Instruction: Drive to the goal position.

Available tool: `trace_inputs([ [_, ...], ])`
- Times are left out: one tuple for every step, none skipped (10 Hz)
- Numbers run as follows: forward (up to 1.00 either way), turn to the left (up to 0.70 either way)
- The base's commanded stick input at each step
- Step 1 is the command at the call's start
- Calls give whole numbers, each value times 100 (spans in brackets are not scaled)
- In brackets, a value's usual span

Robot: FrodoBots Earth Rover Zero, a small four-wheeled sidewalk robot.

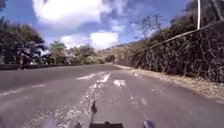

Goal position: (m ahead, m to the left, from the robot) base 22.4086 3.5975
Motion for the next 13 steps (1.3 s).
trace_inputs([
  [63, 0],
  [63, 0],
  [63, 0],
  [63, 0],
  [63, 0],
  [63, -9],
  [63, -15],
  [63, -21],
  [63, -32],
  [63, -32],
  [63, -32],
  [63, -29],
  [63, -26],
])
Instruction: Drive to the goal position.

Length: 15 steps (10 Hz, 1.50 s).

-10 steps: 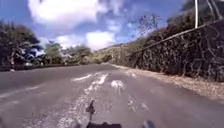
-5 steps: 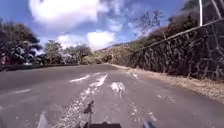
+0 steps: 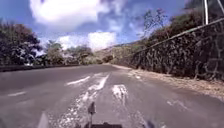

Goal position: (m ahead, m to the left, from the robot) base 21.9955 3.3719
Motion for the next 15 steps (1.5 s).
trace_inputs([
  [63, -24],
  [63, 0],
  [63, 0],
  [63, 0],
  [63, 0],
  [63, 0],
  [63, 0],
  [63, -3],
  [63, -7],
  [63, -24],
  [63, -27],
  [63, -29],
  [63, -32],
  [63, -32],
  [63, -23],
])
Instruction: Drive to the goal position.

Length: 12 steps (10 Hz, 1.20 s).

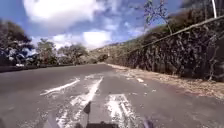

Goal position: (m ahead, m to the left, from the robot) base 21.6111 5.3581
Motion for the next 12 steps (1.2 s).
trace_inputs([
  [63, -19],
  [63, -14],
  [63, 0],
  [63, 0],
  [63, 0],
  [63, 0],
  [63, 0],
  [63, 0],
  [63, 0],
  [63, 0],
  [63, -18],
  [63, -23],
])
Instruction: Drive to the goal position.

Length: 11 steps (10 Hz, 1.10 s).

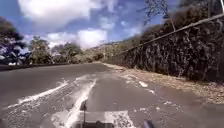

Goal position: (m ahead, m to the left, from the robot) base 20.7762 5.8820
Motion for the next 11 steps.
trace_inputs([
  [63, -27],
  [63, -28],
  [63, -24],
  [63, 0],
  [63, 0],
  [63, 0],
  [63, 0],
  [63, 0],
  [63, 0],
  [63, 0],
  [63, 0],
])
